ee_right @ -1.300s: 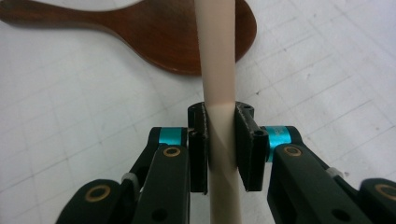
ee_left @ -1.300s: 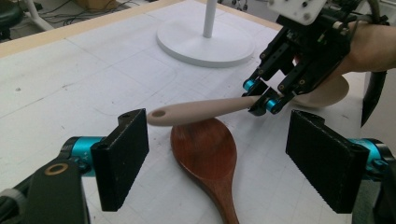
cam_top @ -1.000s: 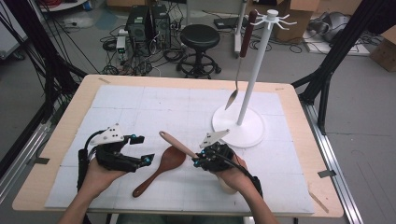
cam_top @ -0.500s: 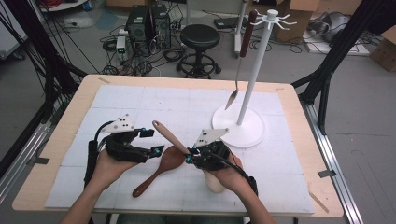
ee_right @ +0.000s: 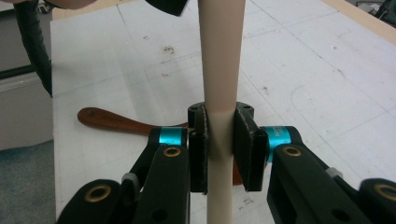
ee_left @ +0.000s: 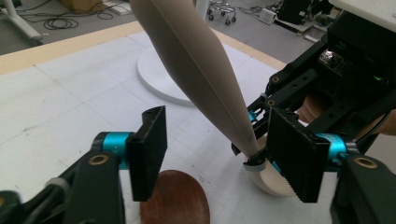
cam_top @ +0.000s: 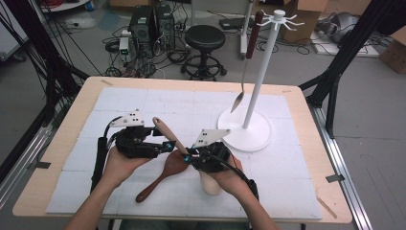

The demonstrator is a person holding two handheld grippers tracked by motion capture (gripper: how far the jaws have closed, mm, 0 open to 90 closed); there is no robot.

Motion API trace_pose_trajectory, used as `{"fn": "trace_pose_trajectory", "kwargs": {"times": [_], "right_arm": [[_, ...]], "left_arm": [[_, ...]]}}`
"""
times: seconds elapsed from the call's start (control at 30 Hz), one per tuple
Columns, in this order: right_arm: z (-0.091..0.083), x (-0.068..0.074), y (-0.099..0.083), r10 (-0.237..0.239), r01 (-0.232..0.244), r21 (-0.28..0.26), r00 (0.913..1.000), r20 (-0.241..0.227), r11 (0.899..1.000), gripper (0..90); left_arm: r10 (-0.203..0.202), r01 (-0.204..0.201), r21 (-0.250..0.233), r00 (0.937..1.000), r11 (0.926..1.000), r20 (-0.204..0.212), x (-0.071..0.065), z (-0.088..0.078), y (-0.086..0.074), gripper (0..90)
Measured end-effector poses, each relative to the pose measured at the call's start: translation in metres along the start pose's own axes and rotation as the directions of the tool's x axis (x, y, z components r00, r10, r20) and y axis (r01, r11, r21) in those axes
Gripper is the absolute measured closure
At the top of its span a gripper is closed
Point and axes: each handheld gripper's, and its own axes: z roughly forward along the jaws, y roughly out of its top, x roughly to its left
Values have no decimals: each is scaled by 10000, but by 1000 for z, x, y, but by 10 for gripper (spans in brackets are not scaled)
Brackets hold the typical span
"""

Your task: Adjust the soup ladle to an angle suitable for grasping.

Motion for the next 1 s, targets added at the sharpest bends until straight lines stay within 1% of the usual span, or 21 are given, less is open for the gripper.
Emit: {"fn": "trace_pose_trajectory", "kwargs": {"times": [0.1, 0.2, 0.27, 0.3, 0.33, 0.43, 0.47, 0.5, 0.53, 0.57, 0.67, 0.77, 0.8, 0.87, 0.9, 0.97, 1.0], "right_arm": [[0, 1, 0, 10, -10, -25, 10000, 23, 10000, 777], [0, 1, 0, 162, -161, -69, 9999, 55, 9998, 777], [-1, 0, 0, 154, -153, -111, 9999, 30, 9998, 776], [-1, 0, 0, 247, -247, -144, 9997, -51, 9996, 775], [-1, -1, 0, 251, -252, -131, 9997, -78, 9996, 774], [-4, -4, -1, 359, -368, -228, 9986, -385, 9991, 764], [-5, -5, -1, 456, -469, -239, 9975, -536, 9986, 761], [-6, -7, -1, 395, -416, -296, 9969, -683, 9987, 754], [-8, -7, -1, 495, -529, -385, 9952, -845, 9979, 739], [-9, -9, -1, 481, -531, -474, 9938, -998, 9975, 729], [-10, -12, 0, 558, -636, -507, 9883, -1422, 9967, 718], [-9, -15, -1, 542, -641, -588, 9862, -1561, 9962, 706], [-9, -15, -1, 574, -678, -600, 9852, -1615, 9959, 706], [-9, -15, -1, 604, -727, -672, 9836, -1700, 9951, 708], [-9, -16, -1, 600, -732, -713, 9831, -1729, 9948, 706], [-10, -16, 0, 750, -909, -831, 9812, -1779, 9924, 719], [-11, -17, 0, 784, -957, -950, 9820, -1721, 9909, 731]], "left_arm": [[-11, 11, -119, 10000, 9999, 33, 0, 0, 0, 501], [-19, 22, -154, 9997, 9999, 230, 0, -1, 1, 569], [104, -98, -157, 9992, 9998, 377, -2, -1, 2, 629], [142, -137, -156, 9993, 9998, 359, -3, 0, 3, 642], [170, -164, -144, 9990, 9998, 412, -3, 0, 4, 643], [236, -226, -178, 9977, 9996, 628, -3, 0, 4, 659], [257, -244, -194, 9972, 9995, 697, -3, 0, 4, 664], [263, -247, -207, 9966, 9995, 783, -4, -1, 5, 669], [255, -237, -219, 9958, 9995, 874, -3, -1, 5, 673], [219, -196, -256, 9953, 9995, 943, -3, -1, 5, 677], [156, -121, -289, 9920, 9995, 1252, -2, -1, 5, 691], [272, -244, -217, 9892, 9995, 1437, -3, -2, 8, 700], [320, -291, -218, 9892, 9993, 1431, -4, -2, 9, 702], [381, -339, -300, 9872, 9990, 1546, -4, -3, 11, 710], [416, -362, -356, 9853, 9987, 1657, -4, -4, 13, 717], [563, -500, -399, 9830, 9979, 1750, -6, -6, 17, 728], [610, -543, -431, 9827, 9976, 1751, -7, -6, 18, 731]]}}
